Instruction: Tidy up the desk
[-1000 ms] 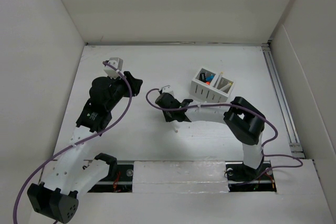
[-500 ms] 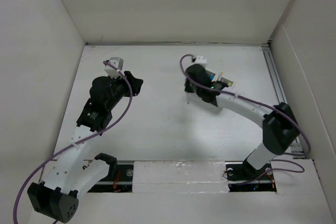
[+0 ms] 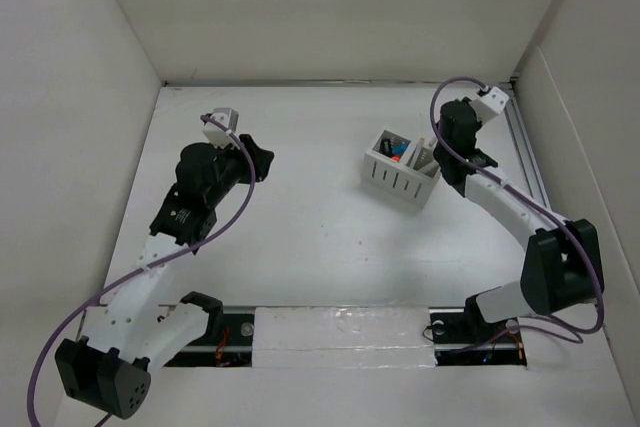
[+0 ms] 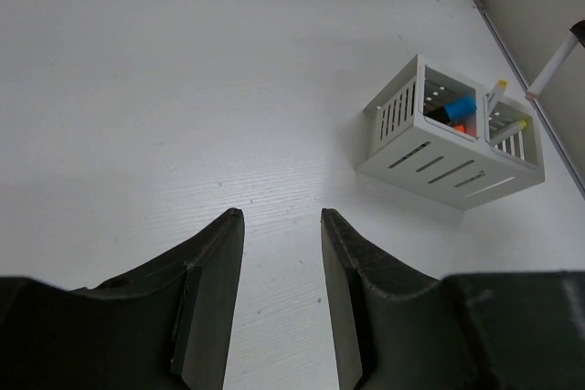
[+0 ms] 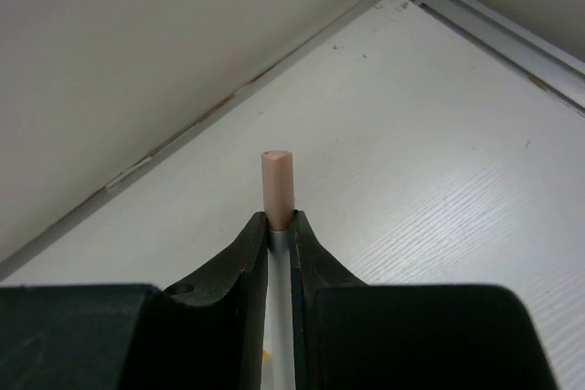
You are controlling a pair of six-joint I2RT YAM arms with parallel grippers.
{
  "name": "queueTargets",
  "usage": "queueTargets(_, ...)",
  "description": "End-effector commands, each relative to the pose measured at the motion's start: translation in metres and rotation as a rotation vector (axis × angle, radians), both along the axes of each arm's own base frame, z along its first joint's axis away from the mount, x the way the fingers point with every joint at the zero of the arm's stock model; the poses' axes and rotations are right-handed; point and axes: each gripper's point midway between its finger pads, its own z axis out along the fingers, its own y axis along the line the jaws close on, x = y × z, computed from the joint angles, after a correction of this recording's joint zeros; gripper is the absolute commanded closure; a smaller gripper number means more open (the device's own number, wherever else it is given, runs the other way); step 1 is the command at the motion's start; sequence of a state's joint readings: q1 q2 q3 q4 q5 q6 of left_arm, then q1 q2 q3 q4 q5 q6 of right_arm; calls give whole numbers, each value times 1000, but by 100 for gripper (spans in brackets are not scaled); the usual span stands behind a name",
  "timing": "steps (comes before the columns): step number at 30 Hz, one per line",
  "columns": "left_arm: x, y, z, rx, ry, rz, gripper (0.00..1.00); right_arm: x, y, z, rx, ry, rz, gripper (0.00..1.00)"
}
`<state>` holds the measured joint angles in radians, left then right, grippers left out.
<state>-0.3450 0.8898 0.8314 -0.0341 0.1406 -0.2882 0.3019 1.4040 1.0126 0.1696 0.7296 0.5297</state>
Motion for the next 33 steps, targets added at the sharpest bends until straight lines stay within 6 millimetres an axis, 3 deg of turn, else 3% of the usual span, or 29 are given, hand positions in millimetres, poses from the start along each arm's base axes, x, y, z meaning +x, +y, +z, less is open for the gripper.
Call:
queueTargets(1,8,0,21,-6,-61,10,65,8,-13,12,-25,-58,-78,93)
queueTargets(4,8,-2,23,-9,-67,3,65,5,-12,-2,-35,-32,-84,93)
queueTargets(8,11,-3,17,1,-46,2,65,-7,6,-20,-48,2,-48,93)
queueTargets(12,11,-2,19,-2,-53,2,65,-14,8,-40,-56,78,-63,93)
queueTargets(17,10,-3,19,-3,-53,-4,65,-23,20,-43,-56,92,-52,92)
queueTargets(18,10,-3,20,-4,-56,-4,65,-24,20,-43,-53,92,-50,84)
queueTargets(24,8,-4,20,-6,-58,-10,65,-36,43,-37,-59,98,2,54)
queueTargets(26,7,-2,24,-10,-72,-4,64,-41,49,-31,-55,90,24,52)
queueTargets(28,7,-3,22,-6,-64,-8,64,-54,60,-4,-45,35,77,39)
queueTargets(30,6,-5,23,-9,-66,-19,61,-57,64,3,-42,22,98,39)
queueTargets(31,6,-5,25,-12,-75,-22,61,-62,66,15,-32,-8,118,39)
queueTargets(33,6,-5,26,-12,-78,-19,60,-71,91,20,-20,-22,235,39)
